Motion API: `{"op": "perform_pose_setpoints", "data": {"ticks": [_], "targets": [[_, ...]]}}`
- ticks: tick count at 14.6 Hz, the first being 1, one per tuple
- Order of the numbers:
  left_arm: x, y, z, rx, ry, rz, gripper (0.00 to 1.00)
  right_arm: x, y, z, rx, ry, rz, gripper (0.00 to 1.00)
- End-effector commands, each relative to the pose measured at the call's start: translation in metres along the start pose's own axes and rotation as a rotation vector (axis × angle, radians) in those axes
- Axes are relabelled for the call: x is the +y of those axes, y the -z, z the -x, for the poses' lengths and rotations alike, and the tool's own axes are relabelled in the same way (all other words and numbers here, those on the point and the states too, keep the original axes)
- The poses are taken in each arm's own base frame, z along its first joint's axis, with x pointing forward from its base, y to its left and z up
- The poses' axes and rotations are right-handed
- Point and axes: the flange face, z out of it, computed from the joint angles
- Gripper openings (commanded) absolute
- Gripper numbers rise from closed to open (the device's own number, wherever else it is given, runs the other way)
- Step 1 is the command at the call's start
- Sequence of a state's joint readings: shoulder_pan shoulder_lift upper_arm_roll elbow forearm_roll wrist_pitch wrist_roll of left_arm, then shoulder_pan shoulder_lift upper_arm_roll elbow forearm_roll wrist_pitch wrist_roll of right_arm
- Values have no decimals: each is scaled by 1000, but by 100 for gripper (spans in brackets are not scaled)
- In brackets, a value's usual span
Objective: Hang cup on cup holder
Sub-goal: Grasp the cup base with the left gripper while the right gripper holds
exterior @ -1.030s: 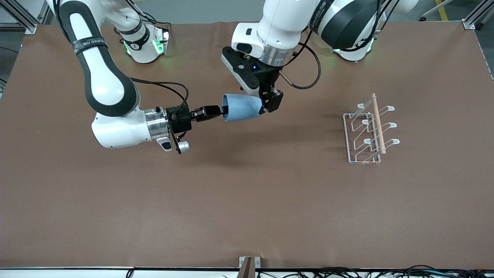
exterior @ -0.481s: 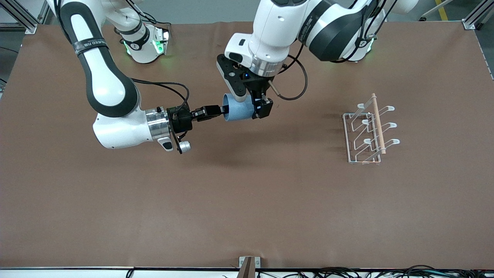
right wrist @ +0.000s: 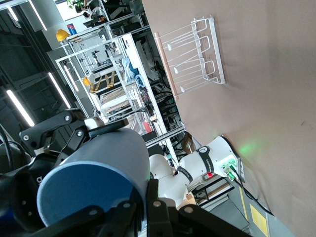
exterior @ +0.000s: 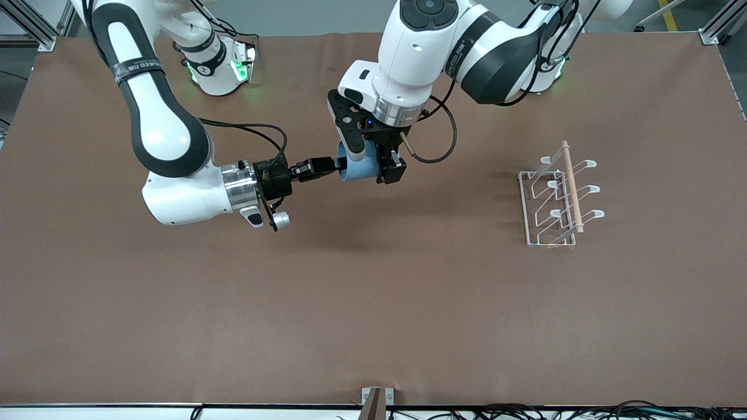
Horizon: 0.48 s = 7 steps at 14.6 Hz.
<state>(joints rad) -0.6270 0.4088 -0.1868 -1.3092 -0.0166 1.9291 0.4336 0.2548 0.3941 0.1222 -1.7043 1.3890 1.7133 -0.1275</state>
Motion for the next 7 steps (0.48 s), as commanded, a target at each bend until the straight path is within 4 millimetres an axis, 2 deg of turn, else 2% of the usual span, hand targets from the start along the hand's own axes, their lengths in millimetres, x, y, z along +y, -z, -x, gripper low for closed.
{"op": "perform_pose_setpoints", "data": {"ticks": [1, 4, 5, 6, 7], "targets": [[-4, 0, -6, 14, -24, -17, 57, -2, -11, 7, -27, -4, -20, 2], [-10, 2, -2, 11, -29, -20, 54, -2, -8, 7, -26, -5, -21, 4], [-12, 5, 0, 8, -27, -21, 54, -2, -7, 6, -24, -5, -21, 11], [-14, 7, 1, 6, -24, -29, 54, -2, -7, 7, -29, -5, -22, 43], [-15, 7, 3, -2, -22, -28, 54, -2, -8, 7, -30, -2, -22, 99]]}}
